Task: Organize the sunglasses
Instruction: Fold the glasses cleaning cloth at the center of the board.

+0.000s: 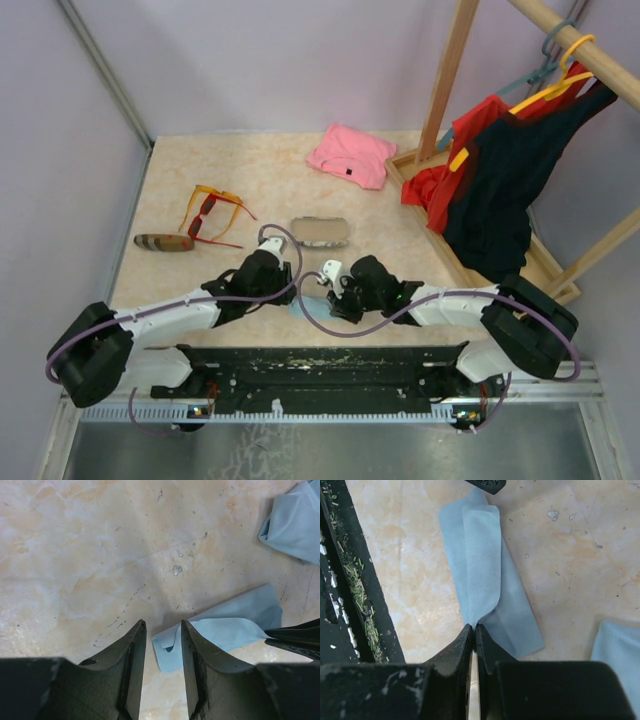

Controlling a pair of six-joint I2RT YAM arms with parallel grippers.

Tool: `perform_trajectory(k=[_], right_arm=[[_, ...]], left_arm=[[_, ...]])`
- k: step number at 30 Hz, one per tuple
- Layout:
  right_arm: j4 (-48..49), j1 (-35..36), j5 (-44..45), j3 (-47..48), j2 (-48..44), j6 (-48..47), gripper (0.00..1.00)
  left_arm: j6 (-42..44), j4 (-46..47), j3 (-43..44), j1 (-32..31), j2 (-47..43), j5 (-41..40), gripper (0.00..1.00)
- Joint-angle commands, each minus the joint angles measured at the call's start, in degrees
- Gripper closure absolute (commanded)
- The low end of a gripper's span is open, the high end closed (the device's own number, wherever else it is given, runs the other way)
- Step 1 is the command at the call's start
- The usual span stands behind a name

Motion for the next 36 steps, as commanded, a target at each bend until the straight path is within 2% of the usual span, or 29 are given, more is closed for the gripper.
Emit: perform_trajectory(k=[1,11,19,27,36], right_arm=[[1.9,0.9,1.0,-0.5,-2.7,-2.8,0.93],[0.7,1.3,2.2,0.4,-0.5,-3.1,0.94],[0.6,1.3,2.7,0.7,0.1,-2.8,0.95],[1.0,1.3,2.5,0.6,0.6,-2.1,0.96],[0.8,1.4,2.4,1.2,1.3,-2.0,0.96]], left_arm=[[-1.0,0.4,0.6,0.3,2.3,2.8,0.60],[-5.4,-2.8,5.1,0.3,6.3,-0.2,0.59],[-5.4,-4.3,7.6,0.3,9.0,-0.4,0.59],[-1.6,0.8,7.1,0.3,9.7,6.6,0.58],[1.7,1.9,8.4,0.3,11.4,9.0,0.55]])
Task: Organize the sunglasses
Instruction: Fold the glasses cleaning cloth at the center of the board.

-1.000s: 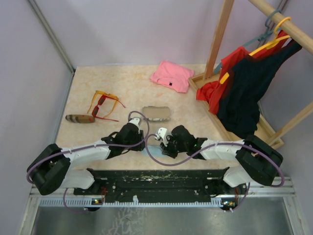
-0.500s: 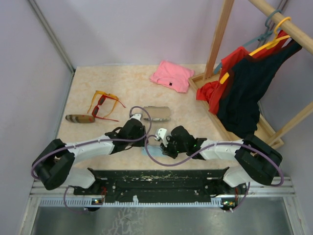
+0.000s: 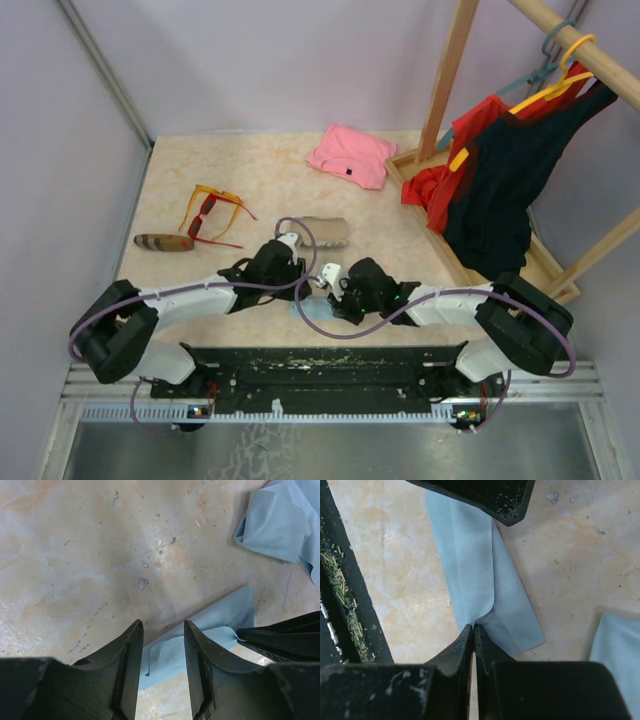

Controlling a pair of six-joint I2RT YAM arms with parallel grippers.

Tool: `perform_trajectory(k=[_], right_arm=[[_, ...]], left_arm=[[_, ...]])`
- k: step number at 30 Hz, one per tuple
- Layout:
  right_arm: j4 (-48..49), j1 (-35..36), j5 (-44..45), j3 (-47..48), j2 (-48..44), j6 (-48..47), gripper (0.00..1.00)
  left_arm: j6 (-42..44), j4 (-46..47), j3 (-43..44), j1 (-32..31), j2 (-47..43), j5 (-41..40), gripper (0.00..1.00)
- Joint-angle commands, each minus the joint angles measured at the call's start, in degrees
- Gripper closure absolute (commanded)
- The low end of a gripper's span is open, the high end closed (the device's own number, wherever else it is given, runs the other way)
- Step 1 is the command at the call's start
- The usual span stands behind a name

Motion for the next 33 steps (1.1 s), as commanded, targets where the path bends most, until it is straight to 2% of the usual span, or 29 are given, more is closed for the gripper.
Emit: perform_trajectory(k=[1,9,14,17,25,33], right_arm=[[1.7,0.7,-0.2,1.5,0.6,0.2,0.96],[1.7,0.7,-0.2,1.7,1.1,0.4,0.96],[1.5,0.6,0.0,1.8,1.3,0.4,0.96],[1.4,0.7,0.1,2.0,1.5,0.4,0.96],[1.4,0.7,0.2,2.3,2.2,0.7,0.96],[1.4,0.7,0.3,2.5,2.8,0.7,0.96]], left_arm=[[2.0,1.8,1.9,0.2,1.7,2.1,0.55],[1.8,2.6,0.6,0.2,1.9,3.4,0.56],[2.0,3.2,0.0,0.2,1.2,3.9,0.63],[2.1,3.3,-0.3,0.2,1.0,4.0,0.64],[2.8,1.6,-0.7,0.2,1.0,3.5,0.54],[3.3,1.6,-2.1,0.1,-0.7,4.5,0.56]])
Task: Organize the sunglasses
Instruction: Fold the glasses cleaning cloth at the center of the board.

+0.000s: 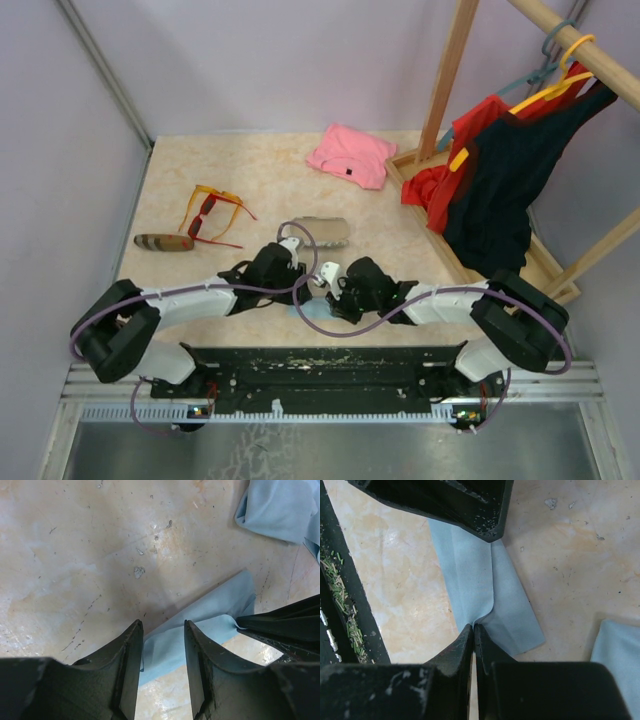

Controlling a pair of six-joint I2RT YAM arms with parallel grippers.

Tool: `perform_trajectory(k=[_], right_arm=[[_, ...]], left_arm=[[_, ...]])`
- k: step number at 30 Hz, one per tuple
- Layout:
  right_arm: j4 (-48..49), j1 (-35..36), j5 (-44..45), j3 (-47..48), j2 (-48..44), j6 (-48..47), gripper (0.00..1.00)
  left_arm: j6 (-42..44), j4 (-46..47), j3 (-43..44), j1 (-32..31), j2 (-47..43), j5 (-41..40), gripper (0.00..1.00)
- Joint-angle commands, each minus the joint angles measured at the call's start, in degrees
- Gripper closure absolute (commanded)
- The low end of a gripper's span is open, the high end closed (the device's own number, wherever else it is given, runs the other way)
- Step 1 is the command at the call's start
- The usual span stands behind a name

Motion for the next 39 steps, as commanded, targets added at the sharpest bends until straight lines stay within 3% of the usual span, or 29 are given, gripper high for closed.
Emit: perform_trajectory(k=[1,22,28,39], right_arm=[[0.3,0.7,0.5,1.8,1.1,0.1,0.96],[0.9,0.6,1.7,1.8,1.7,1.1,0.96],[1.3,0.6,2.1,1.7,1.5,1.4,0.95],[1.4,0.6,1.9,1.4,-0.4,1.5,0.80]], left_arm=[[1.1,0.3,-1.2,0.1,-2.0,0.9,0.58],[0.9,0.2,-2.2,0.1,-5.6,-0.5,0.99],[1.1,0.0,-3.4,0.1,-7.9,0.0,0.99],[-0.2,-0.2,-7.3,0.1,-10.7,1.5,0.99]])
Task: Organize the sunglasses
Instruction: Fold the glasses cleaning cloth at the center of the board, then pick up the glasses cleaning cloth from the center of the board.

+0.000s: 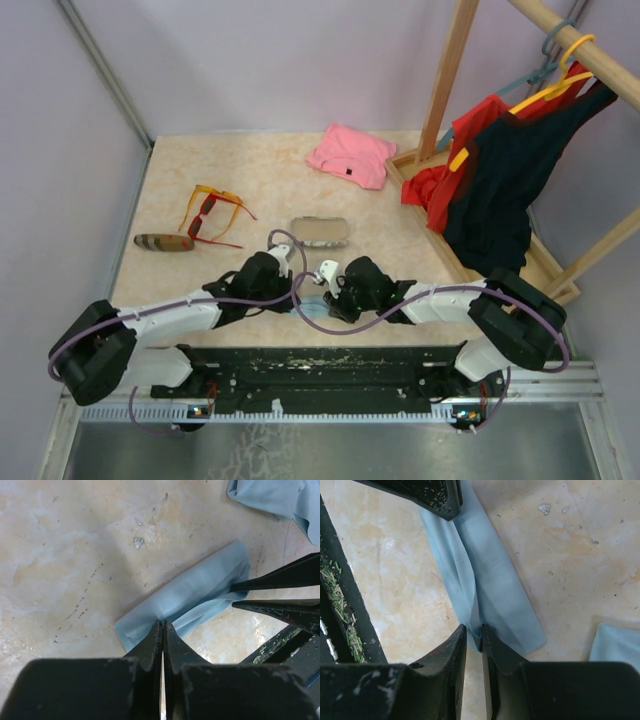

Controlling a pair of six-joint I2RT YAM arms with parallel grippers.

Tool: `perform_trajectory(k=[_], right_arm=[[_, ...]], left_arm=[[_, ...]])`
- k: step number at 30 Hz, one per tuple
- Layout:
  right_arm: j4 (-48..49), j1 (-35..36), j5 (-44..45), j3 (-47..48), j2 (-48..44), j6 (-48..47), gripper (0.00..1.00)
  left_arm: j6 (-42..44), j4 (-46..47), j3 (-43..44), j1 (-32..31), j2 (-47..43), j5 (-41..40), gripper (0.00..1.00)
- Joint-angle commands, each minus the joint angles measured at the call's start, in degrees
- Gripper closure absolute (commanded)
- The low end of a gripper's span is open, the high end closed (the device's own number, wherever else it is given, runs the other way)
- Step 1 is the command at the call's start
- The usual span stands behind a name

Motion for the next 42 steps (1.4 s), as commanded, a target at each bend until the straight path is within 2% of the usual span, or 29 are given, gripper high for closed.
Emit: perform_trajectory(k=[1,14,20,26,29,32,36,42], right_arm=[[0.6,0.4,0.5,0.8,-1.4,0.0,0.79],[-2.6,0.4,-1.9,0.8,-4.2,0.7,0.70],[-2.8,0.3,-2.9,0.6,-4.9,1.4,0.70],[-2.7,0.3,-1.8,0.0,-8.8,3.3,0.67],[-2.5,0.4,2.2,-0.6,-12.3,5.4,0.60],[-2.4,0.3,12.2,-0.6,-14.5,11.2,0.55],[-5.6,0.1,23.8,1.2,-13.6,21.2,0.55],[-8.5,-0.1,29.1,2.9,-9.5,29.3,0.58]], left_arm=[[-0.9,0.1,-1.4,0.1,-1.6,0.9,0.99],[-1.7,-0.9,-3.9,0.1,-5.7,2.3,0.74],[-2.2,-1.2,-5.0,0.1,-8.1,2.9,0.70],[-5.1,-3.5,-4.5,0.1,-10.3,-3.2,0.63],[-6.6,-5.5,-3.1,0.2,-11.0,-6.3,0.60],[-8.5,-6.7,-2.1,0.6,-11.3,-9.4,0.57],[-8.7,-6.5,-1.5,1.2,-10.8,-8.4,0.56],[-8.9,-6.0,-1.7,1.2,-8.2,-4.7,0.56]])
